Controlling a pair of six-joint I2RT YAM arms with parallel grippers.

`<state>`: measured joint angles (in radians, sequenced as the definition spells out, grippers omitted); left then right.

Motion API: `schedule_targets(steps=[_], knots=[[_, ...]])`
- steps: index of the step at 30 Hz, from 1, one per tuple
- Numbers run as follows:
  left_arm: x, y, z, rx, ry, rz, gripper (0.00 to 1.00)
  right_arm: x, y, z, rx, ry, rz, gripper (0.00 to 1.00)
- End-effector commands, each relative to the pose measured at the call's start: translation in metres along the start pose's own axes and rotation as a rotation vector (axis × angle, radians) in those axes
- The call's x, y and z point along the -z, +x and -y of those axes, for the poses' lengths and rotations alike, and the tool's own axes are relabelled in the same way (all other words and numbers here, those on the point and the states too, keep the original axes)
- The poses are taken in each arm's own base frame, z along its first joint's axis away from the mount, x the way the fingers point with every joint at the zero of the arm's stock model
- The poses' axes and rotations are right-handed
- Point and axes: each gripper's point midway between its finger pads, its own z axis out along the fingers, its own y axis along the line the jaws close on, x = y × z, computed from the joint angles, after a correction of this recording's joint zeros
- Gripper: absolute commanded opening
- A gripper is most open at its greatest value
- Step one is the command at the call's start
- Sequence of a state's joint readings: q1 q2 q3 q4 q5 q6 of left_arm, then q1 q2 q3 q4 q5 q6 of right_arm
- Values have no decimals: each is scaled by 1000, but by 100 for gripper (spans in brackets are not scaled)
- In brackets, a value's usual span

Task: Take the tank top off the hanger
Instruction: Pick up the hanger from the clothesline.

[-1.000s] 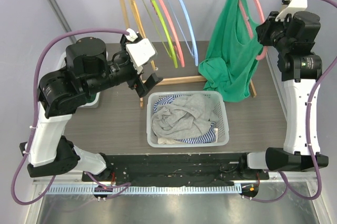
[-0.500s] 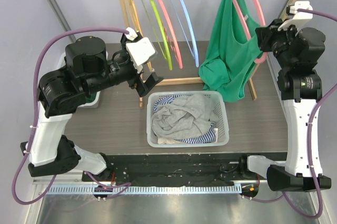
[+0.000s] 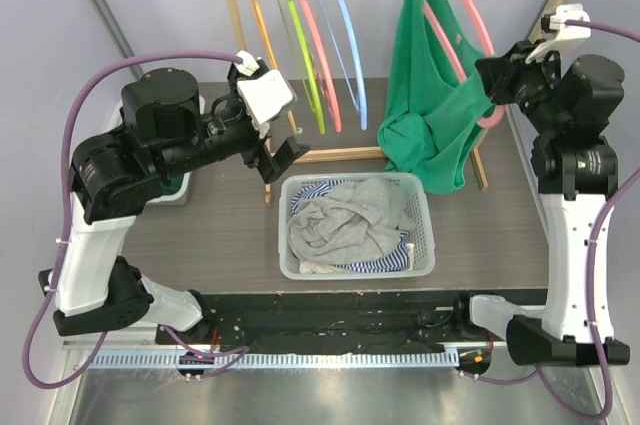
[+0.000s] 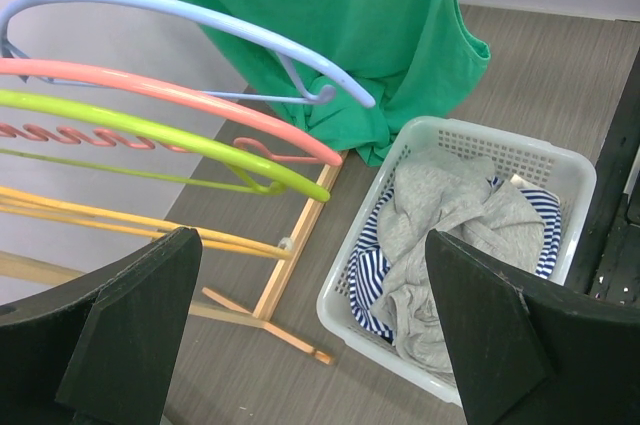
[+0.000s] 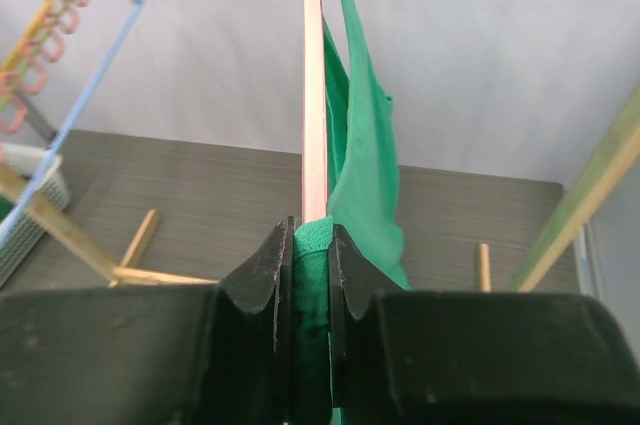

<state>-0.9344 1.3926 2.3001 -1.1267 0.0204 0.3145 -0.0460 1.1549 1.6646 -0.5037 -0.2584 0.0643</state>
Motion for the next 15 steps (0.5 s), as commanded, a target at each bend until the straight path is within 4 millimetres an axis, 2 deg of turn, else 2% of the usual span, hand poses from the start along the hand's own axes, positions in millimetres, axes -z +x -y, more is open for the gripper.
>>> schedule_targets(steps=[1,3,4,6,7,9,10,13,15], knots=[[5,-14,-3,10,-7,58,100,64,-66,-58,64,-219,234,1],[6,-14,-3,8,-8,59,100,80,-78,-70,96,-270,276,1],[7,-15,-3,7,-7,61,100,94,-92,-76,110,-280,316,1],[8,-16,-2,9,-4,65,100,106,-106,-82,117,-291,354,1],[9,-16,-3,8,-6,66,100,119,-122,-87,133,-295,397,1],[11,-16,-2,8,-6,68,100,135,-138,-93,147,-303,445,1],[13,-16,-3,8,-10,68,100,150,-153,-99,162,-309,489,1],[15,-15,-3,10,-13,69,100,178,-175,-110,183,-328,565,1],[15,-15,-3,11,-11,68,100,192,-181,-114,192,-332,590,1]])
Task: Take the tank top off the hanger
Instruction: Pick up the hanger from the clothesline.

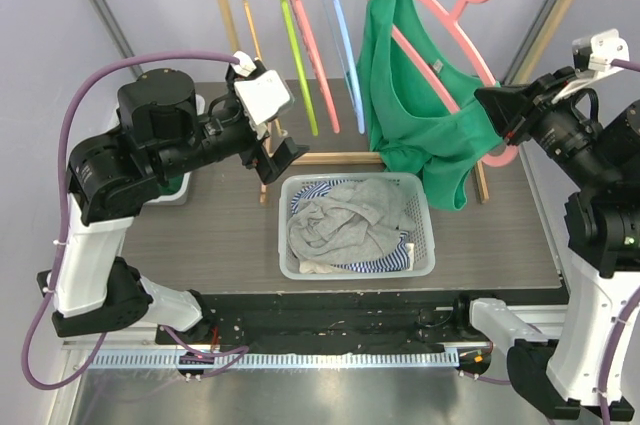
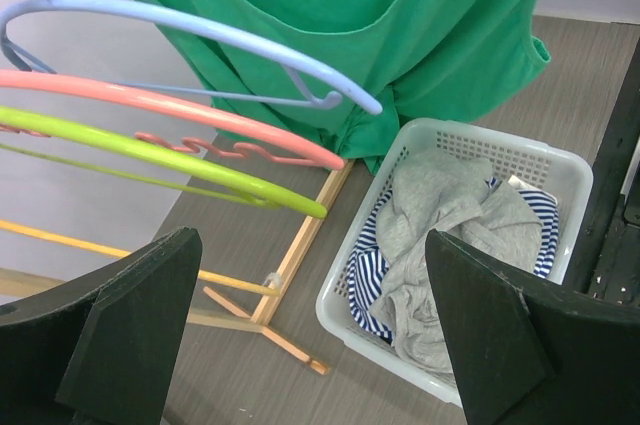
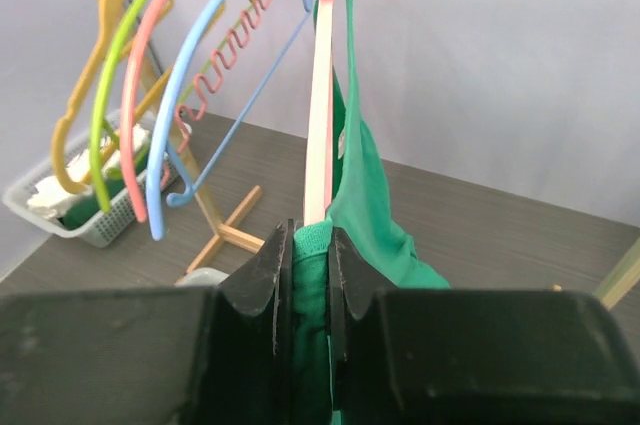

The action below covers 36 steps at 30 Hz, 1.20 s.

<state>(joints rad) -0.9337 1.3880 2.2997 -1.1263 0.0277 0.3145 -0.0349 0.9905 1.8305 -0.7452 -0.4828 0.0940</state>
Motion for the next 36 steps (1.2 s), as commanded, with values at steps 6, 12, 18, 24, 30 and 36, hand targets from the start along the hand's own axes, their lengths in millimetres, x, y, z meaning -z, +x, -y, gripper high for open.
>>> schedule_targets(steps=[6,12,18,24,30,36], knots=[[13,-13,-3,10,-15,60,100,98,-142,-64,305,-45,519,1],[10,-13,0,18,4,62,100,74,-95,-30,209,54,371,1],[10,-17,2,37,17,74,100,18,-26,29,151,225,146,1],[16,-19,0,42,5,85,100,13,-29,63,120,397,129,1],[19,-19,0,41,3,85,100,19,-46,83,93,528,134,1],[20,-19,-1,44,2,88,100,-7,-22,87,88,487,39,1]])
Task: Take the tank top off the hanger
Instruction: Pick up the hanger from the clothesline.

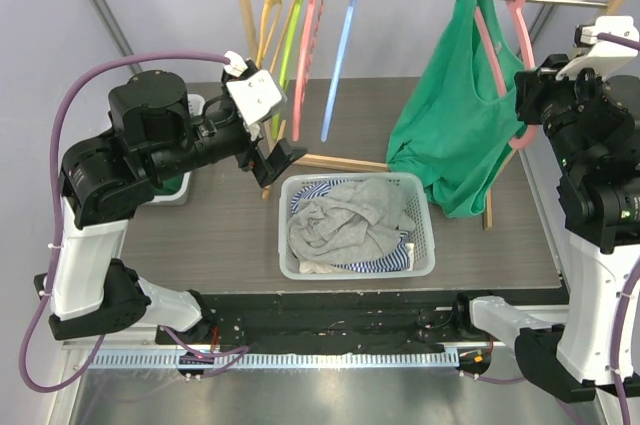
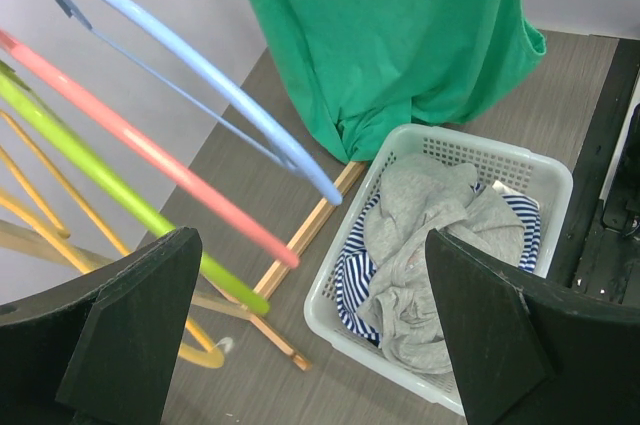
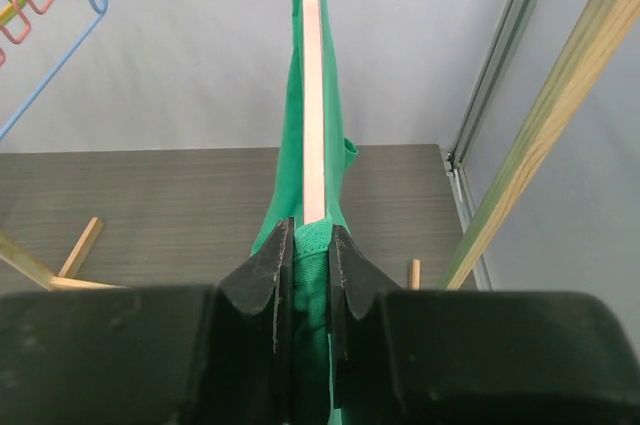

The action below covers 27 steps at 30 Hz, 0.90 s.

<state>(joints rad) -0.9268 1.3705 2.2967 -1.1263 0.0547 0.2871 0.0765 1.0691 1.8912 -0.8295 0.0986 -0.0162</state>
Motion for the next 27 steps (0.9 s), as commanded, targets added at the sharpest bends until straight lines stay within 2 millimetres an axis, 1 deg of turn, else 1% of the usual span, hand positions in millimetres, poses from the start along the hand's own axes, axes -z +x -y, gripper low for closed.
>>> schedule_targets(steps=[1,3,4,5,7,8,9,10,13,14,15,19,21,22,24,26,27], knots=[[14,-17,-4,12,-14,72,100,-11,-27,2,-19,18,87,1],[14,-18,-5,15,-16,74,100,-19,-19,3,-14,26,61,1],[13,-18,-4,14,-14,72,100,-31,-12,2,-7,28,37,1],[13,-18,-5,16,-16,73,100,-35,-10,4,-3,40,31,1],[13,-18,-6,21,-18,74,100,-49,3,2,2,41,2,1],[13,-19,-6,21,-16,78,100,-54,-2,2,-1,39,29,1],[13,-19,-6,21,-17,77,100,-60,1,1,-1,36,26,1],[13,-19,-7,22,-21,75,100,-67,-1,0,-1,34,38,1],[12,-19,-8,20,-24,74,100,-77,-6,-4,3,18,50,1],[11,-18,-8,19,-23,71,100,-84,-4,-6,4,10,40,1],[11,-18,-8,19,-25,72,100,-85,-9,-8,-3,1,52,1],[9,-16,-10,19,-30,64,100,-92,-6,-24,-17,-85,41,1],[8,-17,-10,19,-30,64,100,-96,-2,-35,-15,-142,27,1],[7,-16,-10,18,-29,59,100,-97,-4,-38,-15,-160,33,1],[6,-16,-11,20,-31,60,100,-96,-7,-37,-16,-155,45,1],[3,-15,-11,22,-29,54,100,-96,-17,-33,3,-135,79,1],[2,-16,-9,23,-22,57,100,-95,-21,-34,6,-140,90,1]])
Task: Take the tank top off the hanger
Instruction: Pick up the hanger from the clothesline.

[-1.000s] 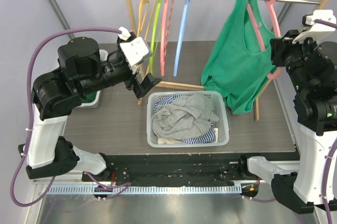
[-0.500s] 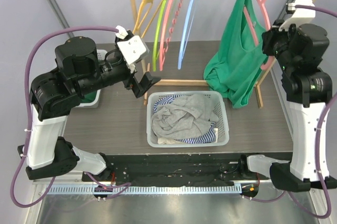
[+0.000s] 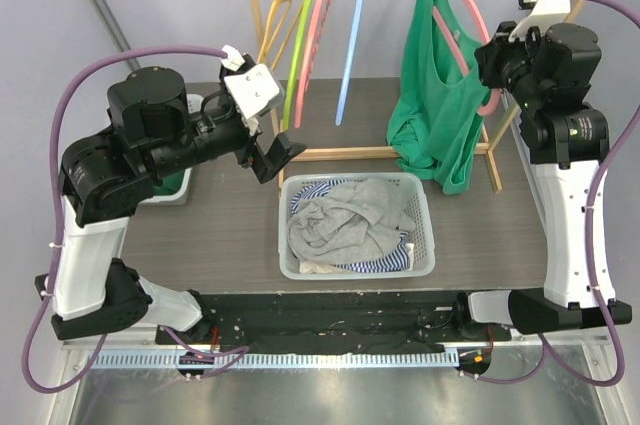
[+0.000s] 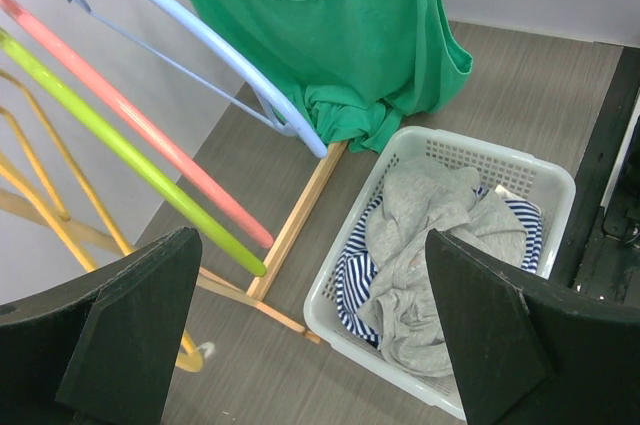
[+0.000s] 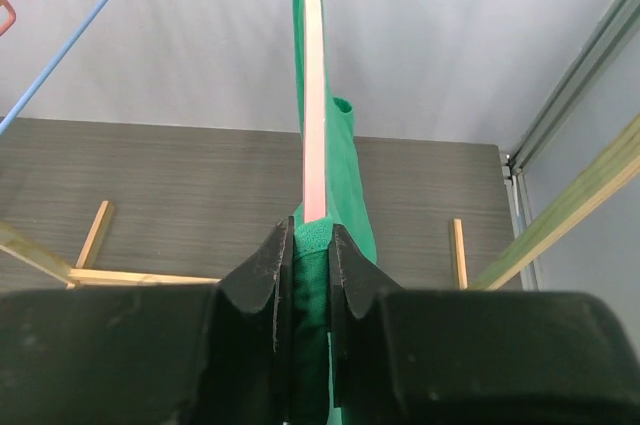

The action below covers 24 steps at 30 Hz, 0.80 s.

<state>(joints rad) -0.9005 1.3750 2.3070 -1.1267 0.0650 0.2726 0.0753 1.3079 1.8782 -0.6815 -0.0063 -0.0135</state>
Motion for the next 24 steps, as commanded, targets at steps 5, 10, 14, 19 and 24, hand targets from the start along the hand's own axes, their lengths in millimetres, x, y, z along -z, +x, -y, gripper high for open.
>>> schedule_targets(steps=[5,10,14,19,24], knots=[[1,-19,-3,14,1,65,100,18,-64,-10,18,-54,214,1],[2,-15,-2,19,7,57,100,46,-68,-1,29,-5,266,1],[2,-17,0,25,15,63,100,56,-74,0,39,0,309,1],[7,-15,-2,30,7,60,100,55,-83,-3,30,-14,396,1],[11,-15,-4,37,4,66,100,56,-66,-5,28,-25,322,1]])
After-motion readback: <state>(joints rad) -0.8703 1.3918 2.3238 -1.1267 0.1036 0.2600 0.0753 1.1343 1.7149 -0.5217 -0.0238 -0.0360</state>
